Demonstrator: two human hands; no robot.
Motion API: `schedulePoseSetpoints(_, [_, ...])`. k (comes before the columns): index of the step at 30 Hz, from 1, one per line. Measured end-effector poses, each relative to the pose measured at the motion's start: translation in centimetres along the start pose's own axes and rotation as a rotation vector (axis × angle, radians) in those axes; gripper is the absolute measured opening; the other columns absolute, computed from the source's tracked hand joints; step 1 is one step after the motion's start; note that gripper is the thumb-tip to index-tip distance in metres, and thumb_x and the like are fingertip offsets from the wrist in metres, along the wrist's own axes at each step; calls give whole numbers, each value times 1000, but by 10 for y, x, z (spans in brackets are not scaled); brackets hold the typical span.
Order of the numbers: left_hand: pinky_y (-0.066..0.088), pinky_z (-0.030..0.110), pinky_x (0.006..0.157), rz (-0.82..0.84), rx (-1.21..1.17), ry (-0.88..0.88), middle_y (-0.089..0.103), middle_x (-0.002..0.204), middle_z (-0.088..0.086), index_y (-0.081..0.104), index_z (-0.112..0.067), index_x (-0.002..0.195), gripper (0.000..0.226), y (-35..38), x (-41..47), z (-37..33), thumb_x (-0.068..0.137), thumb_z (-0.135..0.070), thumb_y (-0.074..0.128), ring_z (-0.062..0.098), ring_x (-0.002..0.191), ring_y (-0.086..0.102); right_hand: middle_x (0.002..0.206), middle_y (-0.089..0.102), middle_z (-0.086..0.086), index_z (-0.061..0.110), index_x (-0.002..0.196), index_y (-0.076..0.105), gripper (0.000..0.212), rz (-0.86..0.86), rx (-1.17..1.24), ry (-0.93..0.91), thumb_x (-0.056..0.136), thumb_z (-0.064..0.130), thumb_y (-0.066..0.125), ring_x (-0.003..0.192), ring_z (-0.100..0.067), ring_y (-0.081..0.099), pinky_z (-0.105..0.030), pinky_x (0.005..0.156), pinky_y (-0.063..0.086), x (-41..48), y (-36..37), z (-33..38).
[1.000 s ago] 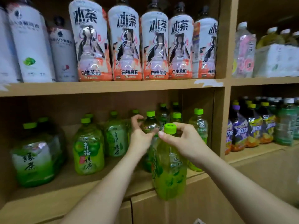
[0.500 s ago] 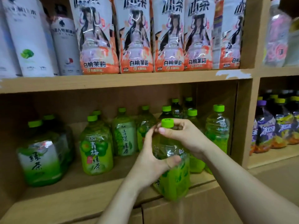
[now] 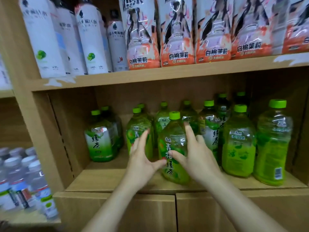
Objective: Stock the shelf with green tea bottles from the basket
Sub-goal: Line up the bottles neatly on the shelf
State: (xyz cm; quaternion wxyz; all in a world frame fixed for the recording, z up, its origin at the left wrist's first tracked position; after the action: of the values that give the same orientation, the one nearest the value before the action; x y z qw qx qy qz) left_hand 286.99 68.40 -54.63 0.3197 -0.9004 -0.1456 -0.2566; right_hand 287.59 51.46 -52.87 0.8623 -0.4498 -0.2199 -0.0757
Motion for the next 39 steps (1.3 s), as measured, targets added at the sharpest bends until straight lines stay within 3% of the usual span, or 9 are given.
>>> schedulePoseSetpoints(3, [28, 39, 110, -224, -11, -190, 37, 146, 4, 18, -29, 147, 107, -28, 24, 38, 64, -23, 86, 24, 135, 32, 124, 56, -14, 39, 148, -7, 93, 19, 50, 23, 84, 54, 58, 97, -25, 63, -37, 80, 53, 17, 9, 0])
schedulePoseSetpoints(7, [38, 42, 106, -109, -277, -338, 44, 143, 10, 9, -23, 150, 111, -15, 60, 68, 68, -14, 83, 29, 128, 46, 78, 67, -5, 39, 149, -6, 89, 14, 169, 52, 90, 39, 60, 57, -15, 59, -32, 59, 51, 41, 28, -6])
schedulePoseSetpoints(12, [48, 48, 97, -187, -400, -365, 56, 129, 6, 28, -27, 139, 111, 13, 70, 87, 47, -40, 89, 23, 116, 57, 119, 63, -14, 50, 145, -9, 91, 34, 254, 94, 89, 35, 62, 92, -29, 66, -40, 79, 55, 67, 51, -16])
schedulePoseSetpoints(15, [49, 47, 95, -178, -389, -352, 57, 126, 2, 32, -35, 135, 114, 19, 72, 98, 36, -57, 84, 22, 114, 57, 123, 63, -13, 49, 145, -12, 95, 58, 231, 133, 89, 31, 63, 96, -30, 66, -36, 79, 54, 74, 56, -19])
schedulePoseSetpoints(21, [46, 37, 97, -109, -435, -331, 52, 125, 0, 20, -25, 143, 102, 22, 76, 91, 65, -16, 84, 18, 113, 52, 115, 67, -12, 46, 147, -8, 96, -8, 171, 174, 87, 31, 66, 96, -31, 66, -37, 79, 53, 86, 65, -25])
schedulePoseSetpoints(26, [39, 26, 91, -84, -421, -357, 46, 128, 0, 14, -21, 145, 93, 24, 77, 86, 76, -9, 76, 15, 115, 47, 127, 63, -9, 50, 146, -5, 93, 36, 284, 208, 88, 28, 65, 105, -33, 64, -42, 88, 52, 83, 60, -25])
schedulePoseSetpoints(30, [40, 36, 102, -170, -332, -430, 50, 136, 7, 17, -24, 144, 100, 15, 71, 77, 69, -21, 82, 26, 123, 48, 128, 60, -11, 39, 149, -1, 90, 77, 145, 170, 87, 23, 63, 98, -32, 65, -42, 84, 54, 66, 32, -9])
schedulePoseSetpoints(35, [39, 48, 103, -371, -7, 57, 47, 129, 5, 38, -22, 134, 69, 7, 35, 9, 74, -8, 70, 27, 123, 43, 114, 66, 0, 20, 127, 56, 42, -491, -36, -194, 86, 22, 63, 105, -19, 60, -31, 89, 49, 4, -70, -8])
schedulePoseSetpoints(39, [47, 32, 91, -67, -58, 442, 52, 114, -9, 63, -22, 110, 31, 57, 7, -51, 80, -11, 62, 10, 108, 52, 126, 56, -10, 18, 126, 55, 49, -789, -233, -66, 82, 35, 66, 120, -32, 47, -36, 98, 33, -19, -136, -65])
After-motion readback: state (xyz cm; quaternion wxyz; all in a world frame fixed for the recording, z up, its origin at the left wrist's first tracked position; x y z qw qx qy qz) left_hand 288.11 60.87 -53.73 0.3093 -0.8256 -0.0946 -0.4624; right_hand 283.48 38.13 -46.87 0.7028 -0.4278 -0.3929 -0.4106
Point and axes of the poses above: each hand's wrist, its own x-axis towards the middle knuckle, its own y-axis out of the palm, z = x × y, the point moved 3 cm from there along x, towards the middle knuckle
